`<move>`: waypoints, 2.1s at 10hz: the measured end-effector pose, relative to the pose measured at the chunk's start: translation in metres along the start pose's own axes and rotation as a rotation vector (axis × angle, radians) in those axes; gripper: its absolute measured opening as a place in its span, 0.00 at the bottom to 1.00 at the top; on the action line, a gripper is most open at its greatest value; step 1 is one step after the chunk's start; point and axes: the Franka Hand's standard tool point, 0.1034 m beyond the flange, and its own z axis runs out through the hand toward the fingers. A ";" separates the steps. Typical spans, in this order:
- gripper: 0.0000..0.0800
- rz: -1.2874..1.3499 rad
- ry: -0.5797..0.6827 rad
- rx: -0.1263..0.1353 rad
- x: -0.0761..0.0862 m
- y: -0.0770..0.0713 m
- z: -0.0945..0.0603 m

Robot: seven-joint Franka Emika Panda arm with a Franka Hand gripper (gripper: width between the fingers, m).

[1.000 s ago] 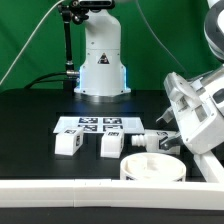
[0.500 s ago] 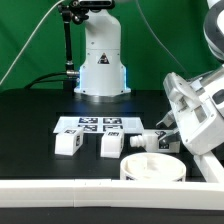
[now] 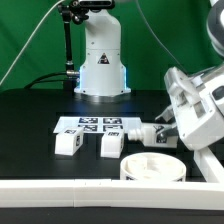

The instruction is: Assemble stool

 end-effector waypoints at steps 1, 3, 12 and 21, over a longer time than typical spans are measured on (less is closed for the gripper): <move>0.41 0.009 -0.023 0.010 -0.008 0.000 -0.007; 0.41 0.006 -0.026 0.004 -0.026 0.003 -0.017; 0.41 0.129 0.279 0.041 -0.087 0.016 -0.050; 0.41 0.373 0.819 0.295 -0.088 0.033 -0.027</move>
Offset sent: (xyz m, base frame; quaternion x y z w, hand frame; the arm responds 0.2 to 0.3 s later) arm 0.0000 0.0000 0.0000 0.0000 0.0000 0.0000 1.0000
